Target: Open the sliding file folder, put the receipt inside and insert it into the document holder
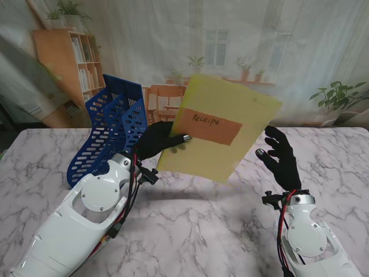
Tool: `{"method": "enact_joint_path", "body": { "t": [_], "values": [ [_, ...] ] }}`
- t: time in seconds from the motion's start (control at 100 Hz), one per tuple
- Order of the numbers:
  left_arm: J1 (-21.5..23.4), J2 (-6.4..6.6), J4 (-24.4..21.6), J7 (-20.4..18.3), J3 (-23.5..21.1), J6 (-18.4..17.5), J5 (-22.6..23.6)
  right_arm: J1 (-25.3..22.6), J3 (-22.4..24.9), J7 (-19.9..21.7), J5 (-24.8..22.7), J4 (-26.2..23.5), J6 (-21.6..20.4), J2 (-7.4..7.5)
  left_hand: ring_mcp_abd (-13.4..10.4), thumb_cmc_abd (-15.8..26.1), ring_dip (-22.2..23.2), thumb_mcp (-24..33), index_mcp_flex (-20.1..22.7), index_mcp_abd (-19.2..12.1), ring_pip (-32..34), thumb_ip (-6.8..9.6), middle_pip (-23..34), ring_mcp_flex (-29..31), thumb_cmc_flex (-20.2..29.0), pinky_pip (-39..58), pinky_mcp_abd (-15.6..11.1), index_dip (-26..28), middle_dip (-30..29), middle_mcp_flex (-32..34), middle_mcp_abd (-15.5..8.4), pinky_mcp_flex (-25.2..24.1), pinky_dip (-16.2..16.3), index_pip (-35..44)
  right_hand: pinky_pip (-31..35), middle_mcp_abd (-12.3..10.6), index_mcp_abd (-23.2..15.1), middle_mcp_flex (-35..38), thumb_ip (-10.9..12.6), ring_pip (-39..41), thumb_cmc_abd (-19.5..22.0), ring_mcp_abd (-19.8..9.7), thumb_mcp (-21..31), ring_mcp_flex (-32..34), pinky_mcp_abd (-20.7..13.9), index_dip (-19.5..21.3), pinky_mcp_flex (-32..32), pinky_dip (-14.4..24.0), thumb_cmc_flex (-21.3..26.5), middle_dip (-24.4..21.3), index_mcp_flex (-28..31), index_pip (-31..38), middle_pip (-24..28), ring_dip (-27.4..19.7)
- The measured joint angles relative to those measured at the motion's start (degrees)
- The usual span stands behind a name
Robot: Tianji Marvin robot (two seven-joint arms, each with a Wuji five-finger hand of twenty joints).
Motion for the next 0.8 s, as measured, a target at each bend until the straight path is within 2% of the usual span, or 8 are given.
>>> {"method": "enact_joint_path", "body": {
  "t": [0.15, 0.52, 0.62, 0.8],
  "values": [
    [2.0, 0.39, -2.4, 0.9, -2.9, -3.1, 1.8, 0.6, 0.0, -0.7, -0.2, 1.1, 0.3, -0.11, 0.0, 0.0, -0.1, 0.0, 0.1, 0.0, 0.0, 0.0, 0.0, 0.5, 0.0, 0.0, 0.0, 0.0, 0.0, 0.4, 0.0, 0.5, 0.0, 0.0, -1.2, 0.0, 0.0, 0.0, 0.0, 0.0, 1.5, -0.1, 0.0, 0.0, -0.1, 0.0, -0.1, 0.0, 0.0, 0.0, 0.0, 0.0, 0.0, 0.0],
    [6.7, 0.6, -7.4, 4.4, -12.1, -10.7, 5.5, 2.0, -1.2, -1.3, -0.4, 2.4, 2.0, -0.23, 0.0, 0.0, -0.7, 0.5, 0.1, 0.0, 0.0, 0.0, 0.1, 0.6, 0.0, 0.0, 0.0, 0.0, 0.0, 0.6, -0.1, 0.5, -0.7, 0.1, -3.1, 0.0, 0.0, 0.0, 0.0, 0.0, 1.4, -0.2, 1.8, 0.0, -0.7, -0.7, -0.1, 0.7, 0.0, 0.0, 0.0, 0.0, 0.0, 0.0],
    [7.4, 0.6, -7.8, 6.3, -14.7, -13.5, 8.1, 2.2, -1.4, -1.3, -0.7, 2.7, 2.2, -0.24, 0.0, 0.0, -1.3, 0.5, 0.1, 0.0, 0.0, 0.0, 0.1, 0.6, 0.0, 0.1, 0.0, 0.0, 0.0, 0.6, -0.1, 0.6, -0.8, 0.1, -3.6, 0.0, 0.0, 0.0, 0.0, 0.0, 1.4, -0.2, 2.4, 0.0, -0.7, -0.7, -0.1, 0.7, 0.0, 0.0, 0.0, 0.0, 0.0, 0.0],
    [8.5, 0.48, -8.1, 9.1, -20.1, -18.0, 9.3, 2.4, -1.7, -1.3, -0.9, 2.9, 2.4, -0.25, -0.1, 0.0, -1.3, 0.5, 0.1, 0.0, 0.0, 0.0, 0.1, 0.7, 0.0, 0.1, 0.0, 0.0, 0.0, 0.6, -0.1, 0.7, -0.8, 0.1, -4.3, 0.0, 0.0, 0.0, 0.0, 0.0, 1.4, -0.3, 2.9, 0.0, -0.8, -0.7, -0.1, 0.9, 0.0, 0.0, 0.0, 0.0, 0.0, 0.0]
  ]
}}
